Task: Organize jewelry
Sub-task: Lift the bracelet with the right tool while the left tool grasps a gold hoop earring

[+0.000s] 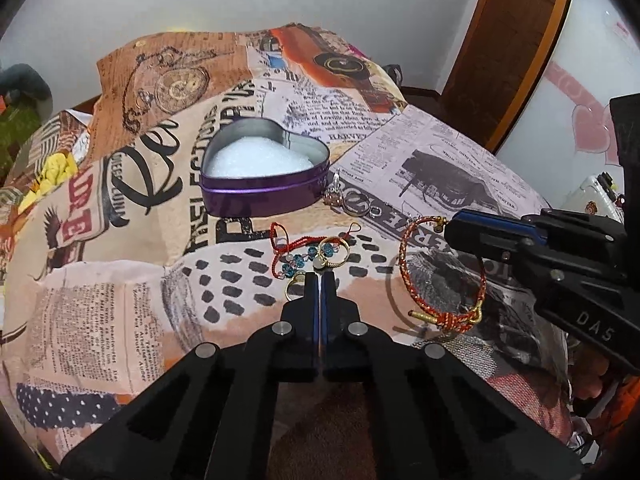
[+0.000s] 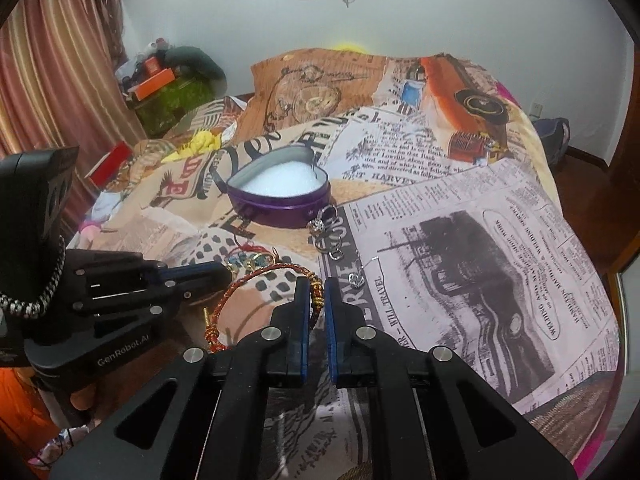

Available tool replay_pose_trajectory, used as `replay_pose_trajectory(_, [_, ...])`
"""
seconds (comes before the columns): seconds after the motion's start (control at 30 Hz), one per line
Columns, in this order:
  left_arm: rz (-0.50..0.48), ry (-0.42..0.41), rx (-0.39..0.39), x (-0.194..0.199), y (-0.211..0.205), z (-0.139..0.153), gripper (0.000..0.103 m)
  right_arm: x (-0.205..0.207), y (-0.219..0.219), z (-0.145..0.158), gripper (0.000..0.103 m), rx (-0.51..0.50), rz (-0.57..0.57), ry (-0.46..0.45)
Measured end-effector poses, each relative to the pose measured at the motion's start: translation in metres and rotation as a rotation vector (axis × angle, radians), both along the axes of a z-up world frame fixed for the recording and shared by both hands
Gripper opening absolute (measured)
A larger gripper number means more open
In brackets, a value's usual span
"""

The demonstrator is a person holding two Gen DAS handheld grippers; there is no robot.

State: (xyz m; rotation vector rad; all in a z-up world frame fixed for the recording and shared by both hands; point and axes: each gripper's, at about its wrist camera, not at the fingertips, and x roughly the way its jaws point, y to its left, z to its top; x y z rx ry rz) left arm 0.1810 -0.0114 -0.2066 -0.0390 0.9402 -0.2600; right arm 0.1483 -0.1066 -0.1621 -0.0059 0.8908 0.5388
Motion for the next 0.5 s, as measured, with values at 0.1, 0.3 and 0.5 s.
replay_pose_trajectory(0.1, [0.012,-0.026,-0.001,-0.005,0.002,0.009,0.0,-0.001,0.0,0.004,0.006,0.002,-0.007,-0.012])
replay_pose_trajectory(0.3, [0.037,-0.081,-0.006,-0.013,0.014,0.031,0.0,-0.001,-0.002,0.013,0.006,0.006,-0.03,-0.038])
replay_pose_trajectory(0.5, [0.028,-0.026,-0.009,-0.005,0.016,0.025,0.009,0.0,-0.006,0.022,0.006,0.021,-0.056,-0.065])
